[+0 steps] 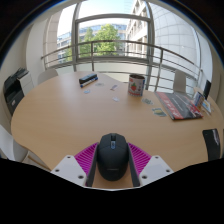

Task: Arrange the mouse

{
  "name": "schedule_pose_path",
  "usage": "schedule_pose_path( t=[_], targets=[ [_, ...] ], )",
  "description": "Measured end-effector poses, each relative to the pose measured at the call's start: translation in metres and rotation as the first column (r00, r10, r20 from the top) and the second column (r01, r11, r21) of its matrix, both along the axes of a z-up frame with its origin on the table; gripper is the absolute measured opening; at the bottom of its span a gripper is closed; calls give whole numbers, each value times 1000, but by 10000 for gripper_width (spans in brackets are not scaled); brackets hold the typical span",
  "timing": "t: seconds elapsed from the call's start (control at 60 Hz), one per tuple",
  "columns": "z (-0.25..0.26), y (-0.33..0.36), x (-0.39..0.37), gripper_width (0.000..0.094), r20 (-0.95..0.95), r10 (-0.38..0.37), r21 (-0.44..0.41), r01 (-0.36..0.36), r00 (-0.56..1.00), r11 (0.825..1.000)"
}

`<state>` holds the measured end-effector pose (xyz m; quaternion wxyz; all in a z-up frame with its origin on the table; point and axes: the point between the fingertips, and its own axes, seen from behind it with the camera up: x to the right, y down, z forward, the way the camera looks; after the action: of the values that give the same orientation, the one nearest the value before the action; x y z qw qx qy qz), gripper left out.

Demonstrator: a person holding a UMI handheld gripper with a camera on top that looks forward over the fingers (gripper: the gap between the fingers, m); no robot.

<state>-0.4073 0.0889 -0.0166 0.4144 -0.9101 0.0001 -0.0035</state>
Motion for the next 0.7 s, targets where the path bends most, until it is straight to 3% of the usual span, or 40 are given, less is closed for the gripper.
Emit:
schedule_pose_path(
  t=[0.233,0.367,0.5,0.567,0.65,0.7],
  targets=[
    [8,-4,-2,384,16,30,10,-30,999,999],
    [85,-23,-15,382,-22,68,129,-65,997,990],
    [213,-51,2,382,-67,96,315,-70,993,946],
    [279,-69,33,381,-66,87,400,-53,994,915],
    [325,-80,103,379,-47,42,474,-15,998,880],
    [338,-91,148,379,-44,9,485,14,999,874]
  ],
)
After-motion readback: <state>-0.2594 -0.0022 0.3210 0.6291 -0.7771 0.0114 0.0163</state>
